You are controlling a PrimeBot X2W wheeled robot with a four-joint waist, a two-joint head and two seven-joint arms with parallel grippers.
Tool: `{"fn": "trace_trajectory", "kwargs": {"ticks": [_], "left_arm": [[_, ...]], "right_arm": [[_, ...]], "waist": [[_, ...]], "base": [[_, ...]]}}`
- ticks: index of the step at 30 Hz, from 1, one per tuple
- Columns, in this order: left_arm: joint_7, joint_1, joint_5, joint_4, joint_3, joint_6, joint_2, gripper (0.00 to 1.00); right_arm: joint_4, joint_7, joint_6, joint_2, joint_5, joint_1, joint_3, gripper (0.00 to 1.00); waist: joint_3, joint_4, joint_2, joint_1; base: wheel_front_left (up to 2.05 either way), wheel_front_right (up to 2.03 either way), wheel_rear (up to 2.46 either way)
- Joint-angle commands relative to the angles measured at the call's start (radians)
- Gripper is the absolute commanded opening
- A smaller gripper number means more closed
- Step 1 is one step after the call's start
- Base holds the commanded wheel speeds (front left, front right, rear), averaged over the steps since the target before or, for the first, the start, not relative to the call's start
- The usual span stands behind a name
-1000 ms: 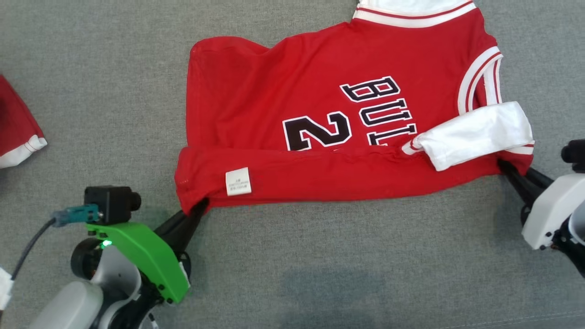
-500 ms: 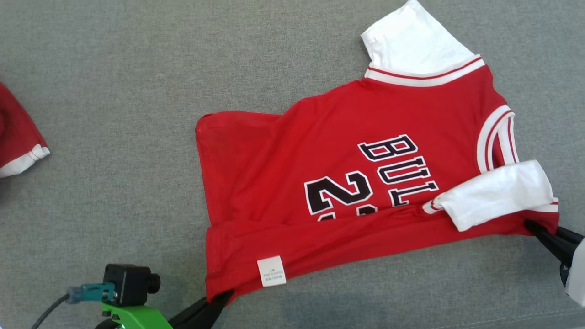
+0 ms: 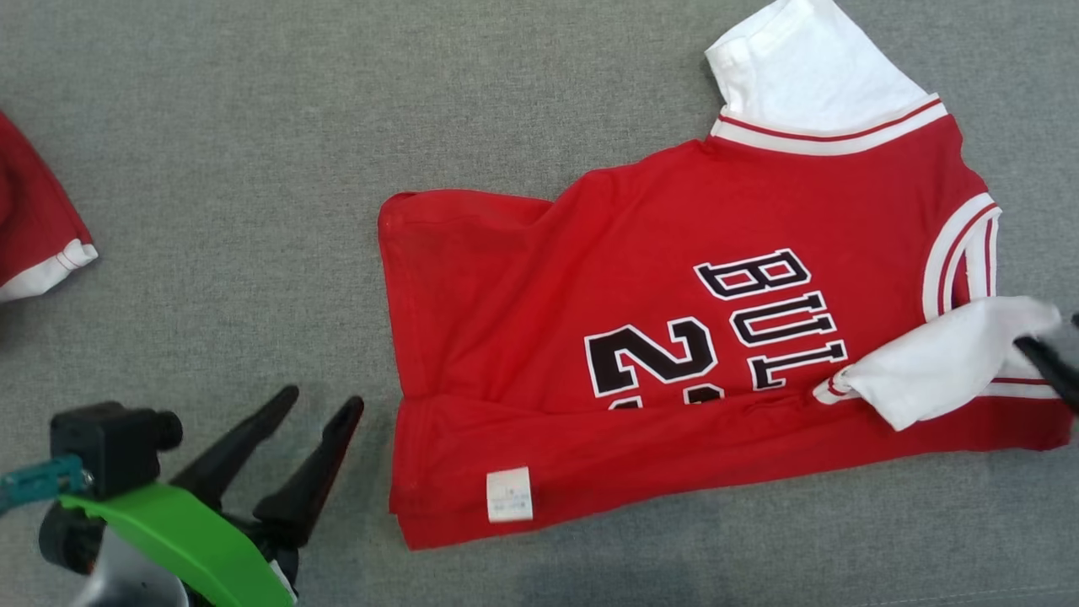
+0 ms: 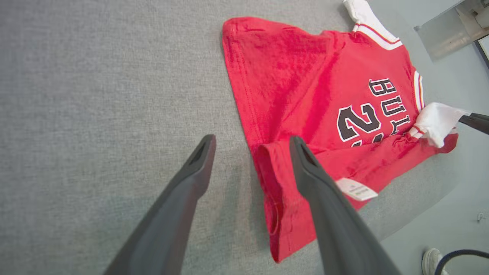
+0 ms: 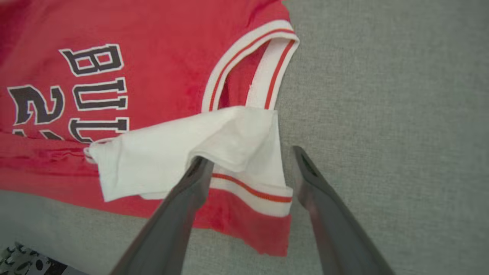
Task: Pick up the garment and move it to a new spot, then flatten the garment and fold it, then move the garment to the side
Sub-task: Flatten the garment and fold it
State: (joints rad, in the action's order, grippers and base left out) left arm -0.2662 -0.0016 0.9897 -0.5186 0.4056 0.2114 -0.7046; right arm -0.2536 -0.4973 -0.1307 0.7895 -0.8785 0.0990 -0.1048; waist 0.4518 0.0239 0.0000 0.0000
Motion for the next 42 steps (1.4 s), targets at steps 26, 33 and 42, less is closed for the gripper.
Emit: {"fn": "trace_trajectory", "kwargs": {"ticks": [26,33,42], "left_arm": [[-0.321,-0.756,-0.041,0.410,0.230,-0.259,0.206,1.00],[-0.357,-0.771,0.005,0.378,0.240,-0.275,0.220,1.00],[-0.343,-0.803,-0.019,0.410,0.244,-0.271,0.234,1.00]], "right_arm": [[0.412,-0.121,0.000,-0.086,0.304,-0.968,0.313,1.00],[0.492,-0.116,0.000,-0.098,0.294,-1.031,0.359,1.00],[0.512,-0.073,0.000,-0.114,0.263,-1.073,0.449,1.00]], "waist": [[0.216,0.149,0.0000,0.0000],[0.233,0.153,0.0000,0.0000],[0.243,0.135,0.0000,0.0000]], "base": [[0.00,0.00,0.00],[0.00,0.00,0.00],[0.00,0.00,0.00]]}}
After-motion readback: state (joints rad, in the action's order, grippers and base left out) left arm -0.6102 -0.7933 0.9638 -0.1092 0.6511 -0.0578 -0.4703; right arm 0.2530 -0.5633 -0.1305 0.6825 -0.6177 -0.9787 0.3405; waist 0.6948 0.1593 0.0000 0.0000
